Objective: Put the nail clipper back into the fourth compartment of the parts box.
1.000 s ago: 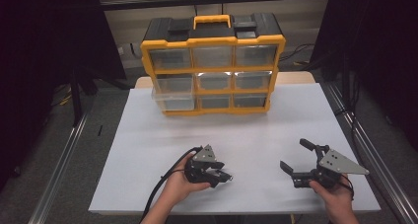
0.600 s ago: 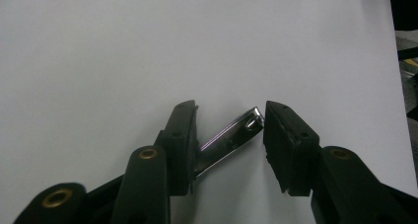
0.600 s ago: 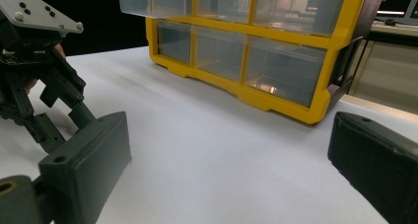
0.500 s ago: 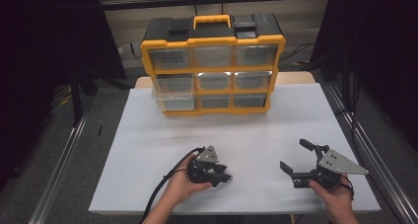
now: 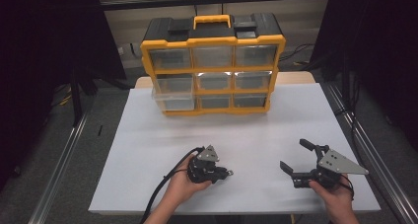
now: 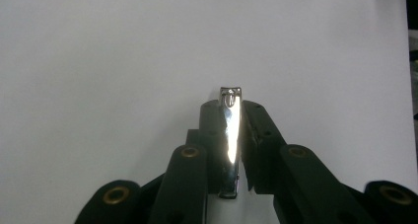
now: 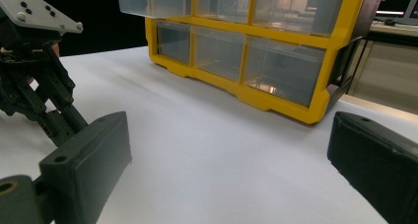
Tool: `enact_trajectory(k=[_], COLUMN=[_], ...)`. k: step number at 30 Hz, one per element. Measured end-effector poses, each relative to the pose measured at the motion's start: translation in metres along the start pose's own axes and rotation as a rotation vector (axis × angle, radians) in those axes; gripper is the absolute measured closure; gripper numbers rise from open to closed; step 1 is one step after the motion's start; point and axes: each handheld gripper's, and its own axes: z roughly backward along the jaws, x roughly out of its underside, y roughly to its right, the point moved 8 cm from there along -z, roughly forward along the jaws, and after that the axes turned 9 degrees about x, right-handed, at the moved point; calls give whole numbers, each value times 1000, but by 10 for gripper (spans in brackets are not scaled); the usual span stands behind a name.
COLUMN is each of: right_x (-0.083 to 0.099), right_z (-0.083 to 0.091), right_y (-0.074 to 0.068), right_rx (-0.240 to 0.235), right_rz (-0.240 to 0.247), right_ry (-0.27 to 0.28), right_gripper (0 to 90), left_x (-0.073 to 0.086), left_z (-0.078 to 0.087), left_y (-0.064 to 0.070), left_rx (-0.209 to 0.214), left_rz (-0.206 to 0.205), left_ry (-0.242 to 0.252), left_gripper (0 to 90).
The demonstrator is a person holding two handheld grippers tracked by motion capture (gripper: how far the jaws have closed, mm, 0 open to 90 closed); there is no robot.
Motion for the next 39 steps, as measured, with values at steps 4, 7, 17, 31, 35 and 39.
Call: enact_trajectory(k=[4, 7, 17, 31, 35, 39], right_x=[0, 0, 0, 0, 0, 0], right_z=[0, 0, 0, 0, 0, 0], right_y=[0, 0, 0, 0, 1, 1], right_rx=[0, 0, 0, 3, 3, 4], right_rz=[-2, -2, -1, -1, -1, -2], right_ry=[1, 1, 0, 3, 2, 2], right_gripper=[25, 25, 26, 26, 26, 26], left_x=[-2, -2, -5, -7, -8, -8], left_z=[-2, -2, -6, -5, 0, 4], left_y=[2, 2, 3, 4, 3, 1], left_rx=[2, -4, -19, -15, -22, -14], left_rz=[16, 19, -18, 49, 56, 71], left_ry=[24, 25, 1, -1, -14, -5], left_gripper=[799, 780, 783, 798, 800, 803])
